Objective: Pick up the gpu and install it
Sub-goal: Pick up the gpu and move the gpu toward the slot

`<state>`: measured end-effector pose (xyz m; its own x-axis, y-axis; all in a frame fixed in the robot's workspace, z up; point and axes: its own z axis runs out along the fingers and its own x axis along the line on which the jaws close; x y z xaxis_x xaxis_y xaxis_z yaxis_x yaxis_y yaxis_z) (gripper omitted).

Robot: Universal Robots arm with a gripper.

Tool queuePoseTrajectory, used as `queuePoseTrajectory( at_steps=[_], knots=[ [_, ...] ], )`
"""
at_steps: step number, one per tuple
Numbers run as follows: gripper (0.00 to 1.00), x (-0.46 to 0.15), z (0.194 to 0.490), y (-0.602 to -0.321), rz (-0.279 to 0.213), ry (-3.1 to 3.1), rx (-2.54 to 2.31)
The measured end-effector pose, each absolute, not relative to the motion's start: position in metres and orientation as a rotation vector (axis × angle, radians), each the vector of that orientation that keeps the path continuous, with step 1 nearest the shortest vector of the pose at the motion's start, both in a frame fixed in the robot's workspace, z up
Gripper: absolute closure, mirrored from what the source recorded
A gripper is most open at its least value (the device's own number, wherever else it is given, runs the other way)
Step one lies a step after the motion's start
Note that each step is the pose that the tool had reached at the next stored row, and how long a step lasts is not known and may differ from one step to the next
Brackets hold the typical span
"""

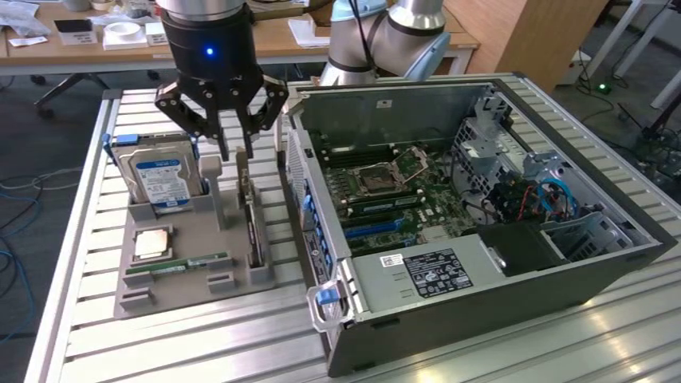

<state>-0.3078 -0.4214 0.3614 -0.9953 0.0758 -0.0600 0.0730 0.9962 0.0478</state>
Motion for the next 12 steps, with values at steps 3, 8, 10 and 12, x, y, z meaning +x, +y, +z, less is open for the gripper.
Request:
queuePoseTrajectory(
  at_steps=[3, 8, 10, 12],
  knots=[
    [0.64, -0.3079, 0.3575, -0.4214, 0.07, 3.077, 0.115],
    [0.64, -0.3079, 0.3565, -0.4214, 0.07, 3.077, 0.115],
    [0.64, -0.3079, 0.3564, -0.4214, 0.07, 3.077, 0.115],
    [0.64, -0.3079, 0.3563, -0.4214, 0.07, 3.077, 0.115]
  ],
)
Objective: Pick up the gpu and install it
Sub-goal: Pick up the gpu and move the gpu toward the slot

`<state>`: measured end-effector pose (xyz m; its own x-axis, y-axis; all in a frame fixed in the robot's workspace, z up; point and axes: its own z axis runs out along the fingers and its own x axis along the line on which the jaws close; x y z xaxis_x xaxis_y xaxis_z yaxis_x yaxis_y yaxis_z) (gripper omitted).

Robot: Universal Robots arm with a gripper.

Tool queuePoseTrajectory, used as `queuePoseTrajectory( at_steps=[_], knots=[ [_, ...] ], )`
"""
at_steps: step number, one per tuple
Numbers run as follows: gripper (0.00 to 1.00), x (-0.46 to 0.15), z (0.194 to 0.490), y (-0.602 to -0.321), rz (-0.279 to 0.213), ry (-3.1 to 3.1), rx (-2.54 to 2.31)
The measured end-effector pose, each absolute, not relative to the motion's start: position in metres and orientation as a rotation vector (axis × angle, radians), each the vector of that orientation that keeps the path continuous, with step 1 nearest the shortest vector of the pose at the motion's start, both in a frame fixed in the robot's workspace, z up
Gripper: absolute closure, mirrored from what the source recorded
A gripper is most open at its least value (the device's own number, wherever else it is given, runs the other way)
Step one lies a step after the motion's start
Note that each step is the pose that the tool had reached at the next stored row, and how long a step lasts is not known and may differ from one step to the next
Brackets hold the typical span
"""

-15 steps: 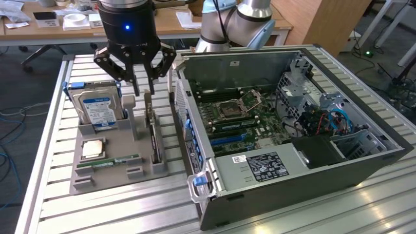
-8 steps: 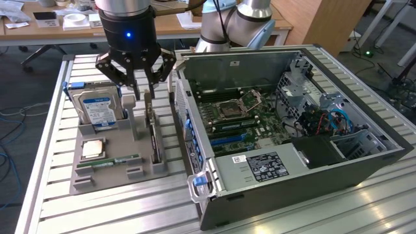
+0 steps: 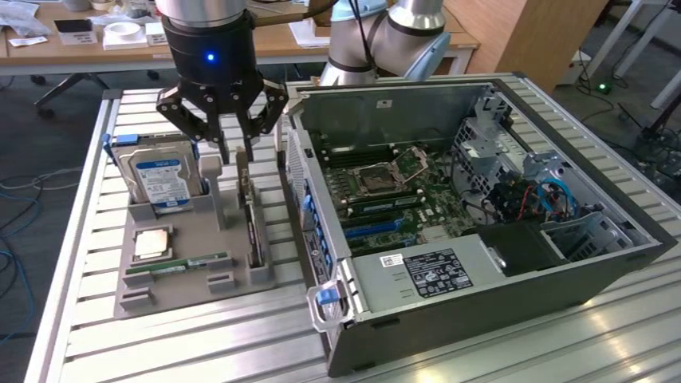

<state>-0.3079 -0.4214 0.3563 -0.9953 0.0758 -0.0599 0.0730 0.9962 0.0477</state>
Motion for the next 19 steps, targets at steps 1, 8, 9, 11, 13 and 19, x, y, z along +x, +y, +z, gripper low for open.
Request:
queuePoseTrajectory(
  at_steps=[1, 8, 9, 11, 13, 19],
  knots=[
    [0.64, -0.308, 0.356, -0.421, 0.07, 3.077, 0.115],
    [0.64, -0.308, 0.351, -0.421, 0.07, 3.077, 0.115],
    [0.64, -0.308, 0.351, -0.421, 0.07, 3.077, 0.115],
    [0.64, -0.308, 0.349, -0.421, 0.07, 3.077, 0.115],
    [0.64, -0.308, 0.347, -0.421, 0.07, 3.077, 0.115],
    [0.64, -0.308, 0.337, -0.421, 0.07, 3.077, 0.115]
  ],
)
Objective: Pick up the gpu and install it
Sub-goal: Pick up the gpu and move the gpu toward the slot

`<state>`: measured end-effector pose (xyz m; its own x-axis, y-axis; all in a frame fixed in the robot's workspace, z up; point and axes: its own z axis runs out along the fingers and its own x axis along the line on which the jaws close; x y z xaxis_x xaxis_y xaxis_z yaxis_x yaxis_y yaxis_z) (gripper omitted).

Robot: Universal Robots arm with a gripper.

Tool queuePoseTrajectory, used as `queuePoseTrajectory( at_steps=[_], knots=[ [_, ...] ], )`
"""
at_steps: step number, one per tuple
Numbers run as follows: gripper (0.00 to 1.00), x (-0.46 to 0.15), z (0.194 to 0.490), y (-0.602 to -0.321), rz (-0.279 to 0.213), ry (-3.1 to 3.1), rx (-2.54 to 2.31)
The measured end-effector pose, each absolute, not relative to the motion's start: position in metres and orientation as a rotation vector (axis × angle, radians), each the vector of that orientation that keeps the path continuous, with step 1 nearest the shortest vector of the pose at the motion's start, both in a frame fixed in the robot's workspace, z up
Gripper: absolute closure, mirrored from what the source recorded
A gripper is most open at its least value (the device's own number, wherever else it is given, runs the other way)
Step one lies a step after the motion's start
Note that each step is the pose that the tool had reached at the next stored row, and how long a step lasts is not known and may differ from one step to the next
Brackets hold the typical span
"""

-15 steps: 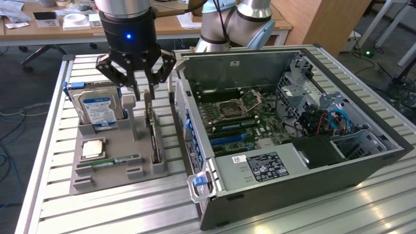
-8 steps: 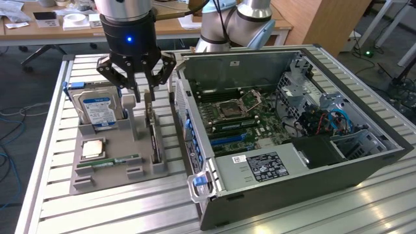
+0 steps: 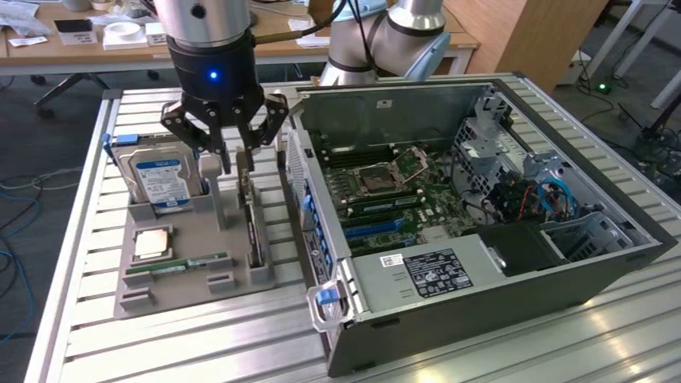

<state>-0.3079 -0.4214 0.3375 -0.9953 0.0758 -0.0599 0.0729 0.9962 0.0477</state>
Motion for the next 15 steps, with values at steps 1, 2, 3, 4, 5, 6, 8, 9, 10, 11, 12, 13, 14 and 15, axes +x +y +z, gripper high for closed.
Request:
queuePoseTrajectory(
  at_steps=[1, 2, 3, 4, 5, 6, 8, 9, 10, 11, 12, 13, 14, 15],
  knots=[
    [0.64, -0.308, 0.336, -0.421, 0.07, 3.077, 0.115],
    [0.64, -0.308, 0.334, -0.421, 0.07, 3.077, 0.115],
    [0.64, -0.308, 0.333, -0.421, 0.07, 3.077, 0.115],
    [0.64, -0.308, 0.331, -0.421, 0.07, 3.077, 0.115],
    [0.64, -0.308, 0.33, -0.421, 0.07, 3.077, 0.115],
    [0.64, -0.308, 0.328, -0.421, 0.07, 3.077, 0.115],
    [0.64, -0.308, 0.324, -0.421, 0.07, 3.077, 0.115],
    [0.64, -0.308, 0.323, -0.421, 0.07, 3.077, 0.115],
    [0.64, -0.308, 0.321, -0.421, 0.07, 3.077, 0.115],
    [0.64, -0.308, 0.319, -0.421, 0.07, 3.077, 0.115],
    [0.64, -0.308, 0.318, -0.421, 0.07, 3.077, 0.115],
    [0.64, -0.308, 0.316, -0.421, 0.07, 3.077, 0.115],
    [0.64, -0.308, 0.315, -0.421, 0.07, 3.077, 0.115],
    [0.64, -0.308, 0.313, -0.421, 0.07, 3.077, 0.115]
  ],
)
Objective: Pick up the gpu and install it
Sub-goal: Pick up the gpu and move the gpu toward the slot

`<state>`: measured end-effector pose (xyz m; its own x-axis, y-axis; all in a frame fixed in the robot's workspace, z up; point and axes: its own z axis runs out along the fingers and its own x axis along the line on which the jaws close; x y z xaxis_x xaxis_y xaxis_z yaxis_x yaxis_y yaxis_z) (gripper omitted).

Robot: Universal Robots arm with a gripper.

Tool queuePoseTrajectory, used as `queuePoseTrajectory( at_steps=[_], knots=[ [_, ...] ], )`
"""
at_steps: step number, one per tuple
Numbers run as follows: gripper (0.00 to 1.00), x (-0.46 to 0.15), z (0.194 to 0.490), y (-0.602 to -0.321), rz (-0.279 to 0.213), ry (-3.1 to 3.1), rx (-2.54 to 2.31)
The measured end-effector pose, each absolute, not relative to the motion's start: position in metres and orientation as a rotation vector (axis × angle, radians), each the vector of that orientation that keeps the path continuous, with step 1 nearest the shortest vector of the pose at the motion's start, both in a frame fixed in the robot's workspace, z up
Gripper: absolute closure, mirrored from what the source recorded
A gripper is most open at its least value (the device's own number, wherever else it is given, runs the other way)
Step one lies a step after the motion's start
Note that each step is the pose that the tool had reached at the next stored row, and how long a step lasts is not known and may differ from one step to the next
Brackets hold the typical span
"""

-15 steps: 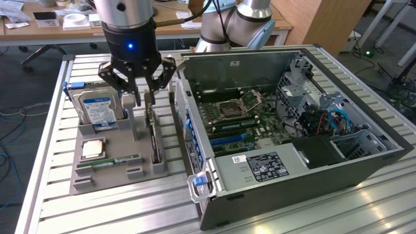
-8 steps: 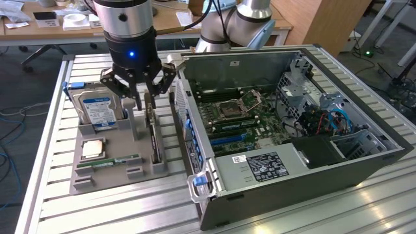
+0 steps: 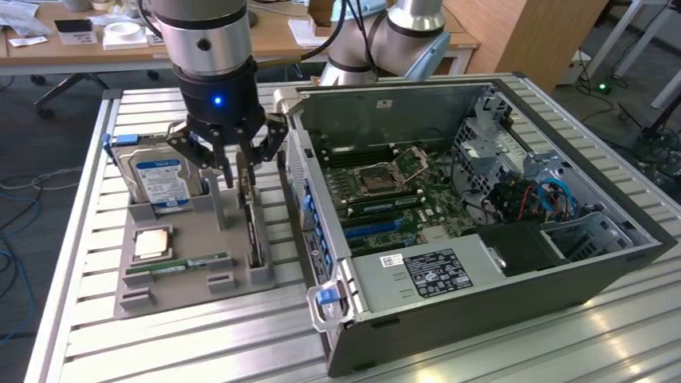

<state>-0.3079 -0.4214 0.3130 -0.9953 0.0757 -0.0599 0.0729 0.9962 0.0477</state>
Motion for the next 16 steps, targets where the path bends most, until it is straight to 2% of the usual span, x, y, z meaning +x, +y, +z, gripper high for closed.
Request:
queuePoseTrajectory(
  at_steps=[16],
  knots=[
    [0.64, -0.308, 0.289, -0.421, 0.07, 3.077, 0.115]
  ],
)
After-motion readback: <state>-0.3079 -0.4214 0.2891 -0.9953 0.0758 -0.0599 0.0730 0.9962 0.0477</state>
